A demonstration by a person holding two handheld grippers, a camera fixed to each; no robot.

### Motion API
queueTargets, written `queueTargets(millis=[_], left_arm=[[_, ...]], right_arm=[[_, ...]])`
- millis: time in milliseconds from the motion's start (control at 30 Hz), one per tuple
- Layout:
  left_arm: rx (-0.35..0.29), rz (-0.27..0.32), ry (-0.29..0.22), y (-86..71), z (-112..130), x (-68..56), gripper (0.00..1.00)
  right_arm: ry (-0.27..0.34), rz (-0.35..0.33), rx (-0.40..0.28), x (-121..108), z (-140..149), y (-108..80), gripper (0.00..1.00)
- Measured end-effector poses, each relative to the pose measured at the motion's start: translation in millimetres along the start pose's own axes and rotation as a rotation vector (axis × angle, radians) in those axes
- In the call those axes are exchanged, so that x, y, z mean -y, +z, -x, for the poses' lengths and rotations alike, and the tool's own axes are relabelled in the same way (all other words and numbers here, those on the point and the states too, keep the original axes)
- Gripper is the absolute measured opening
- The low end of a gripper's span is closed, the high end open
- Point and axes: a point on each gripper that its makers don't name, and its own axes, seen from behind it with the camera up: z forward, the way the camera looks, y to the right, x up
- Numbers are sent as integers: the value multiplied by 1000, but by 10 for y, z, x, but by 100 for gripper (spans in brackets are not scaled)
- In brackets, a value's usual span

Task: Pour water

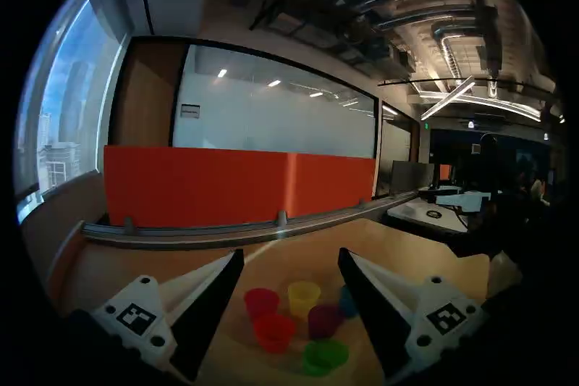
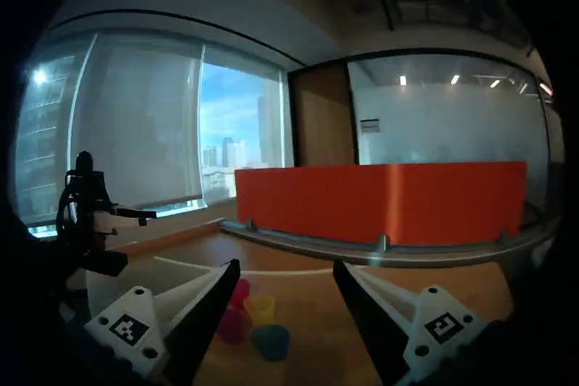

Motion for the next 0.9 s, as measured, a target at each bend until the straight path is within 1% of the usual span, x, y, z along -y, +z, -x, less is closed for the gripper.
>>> queueTargets(millis=[67,167,267,467,600,767,900], left_arm=[[4,9,-4,-1,11,-4,97],[22,25,6,-11,29,-14,97],[38,36,33,-27,55,-25,97],[92,77,75,-54,180,-119,97],[111,97,84,-63,231,-164,97],[131,124,81,-72,313,-209,97],[145,135,85,-77,392,-221,97]], right_arm=[[-9,-8,9,24,12,10,99],[-19,-27,30,81,39,29,99],[-26,-50,58,145,82,53,99],[-48,-99,120,264,179,114,99],[-71,-114,148,302,225,150,99],[-93,-138,182,365,311,185,99],[-108,-145,209,375,412,216,99]])
